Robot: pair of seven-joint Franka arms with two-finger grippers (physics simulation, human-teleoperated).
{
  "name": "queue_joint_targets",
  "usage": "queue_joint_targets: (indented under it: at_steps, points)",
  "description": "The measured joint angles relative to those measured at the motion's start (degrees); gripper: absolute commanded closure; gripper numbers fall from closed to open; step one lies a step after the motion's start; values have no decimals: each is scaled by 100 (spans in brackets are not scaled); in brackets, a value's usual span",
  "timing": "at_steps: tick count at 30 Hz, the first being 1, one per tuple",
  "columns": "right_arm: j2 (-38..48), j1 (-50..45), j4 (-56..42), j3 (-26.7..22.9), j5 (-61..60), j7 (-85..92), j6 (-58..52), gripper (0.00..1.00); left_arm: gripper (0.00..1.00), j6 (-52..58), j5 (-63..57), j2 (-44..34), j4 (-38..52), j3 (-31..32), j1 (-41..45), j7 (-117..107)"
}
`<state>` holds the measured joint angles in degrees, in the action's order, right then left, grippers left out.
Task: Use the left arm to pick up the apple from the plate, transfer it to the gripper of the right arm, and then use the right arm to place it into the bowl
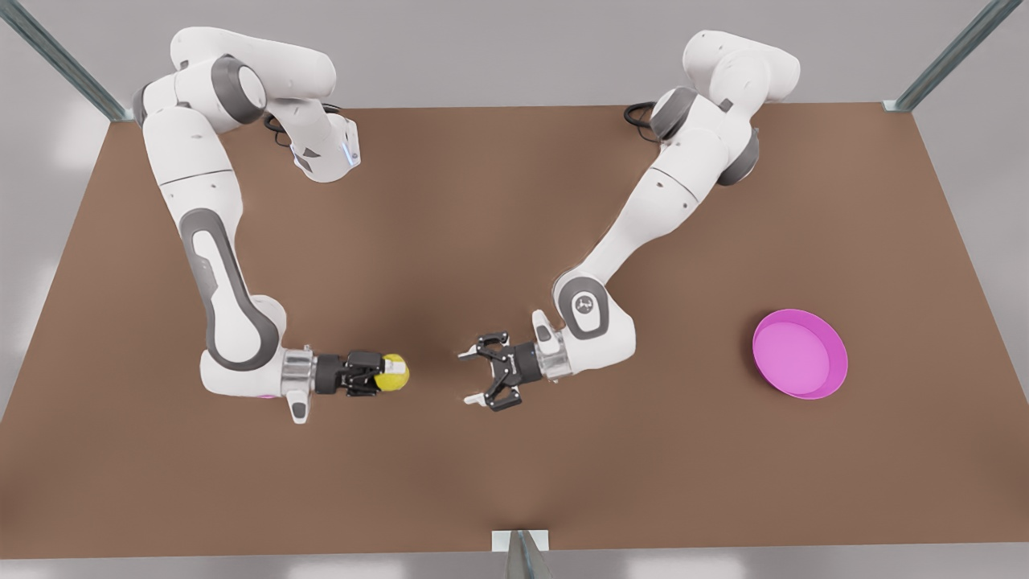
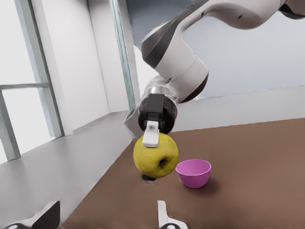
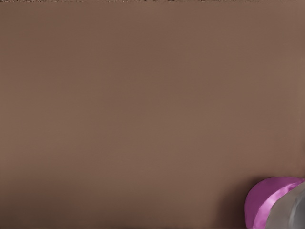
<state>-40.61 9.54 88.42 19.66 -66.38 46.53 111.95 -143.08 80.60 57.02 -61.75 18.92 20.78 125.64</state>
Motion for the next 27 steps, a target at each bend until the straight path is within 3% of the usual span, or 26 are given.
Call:
queue_joint_targets:
  at_steps: [2,4,6,8,10,12,16,23,24,25,27]
  points:
    - [21,388,-18,3,639,-15,-101,33,0,501,-2201,-944,-750,-152,-1222,-671]
    - [93,795,-48,10,1367,-33,-220,33,0,1417,-4570,-1871,-932,-313,-2220,-1415]
    - [257,1145,-60,2,2163,-51,-353,33,0,2363,-6468,-2790,-966,-563,-2571,-2342]
    - [364,1344,-57,-7,2931,-66,-449,33,0,3206,-7467,-3630,-1004,-743,-2624,-3342]
    - [402,1488,-35,-10,3633,-78,-519,33,0,3814,-7726,-4785,-1840,-1694,-2042,-4258]
    - [381,1519,-43,-12,4197,-91,-549,33,0,4233,-7860,-5307,-2197,-2335,-1496,-5079]
    - [280,1534,-61,-33,4934,-115,-462,33,0,4751,-7993,-4893,-1994,-2567,-1356,-6471]
    - [-12,1516,-68,-55,5530,-158,-57,28,0,5146,-8035,-4818,-1976,-2593,-1328,-8271]
    - [-19,1516,-68,-58,5581,-170,-24,8,0,5174,-8036,-4818,-1975,-2593,-1327,-8475]
    - [-22,1516,-68,-59,5622,-183,4,0,0,5197,-8038,-4818,-1975,-2593,-1325,-8669]
    - [-24,1516,-71,-60,5676,-207,47,0,0,5233,-8039,-4817,-1975,-2593,-1326,-9025]
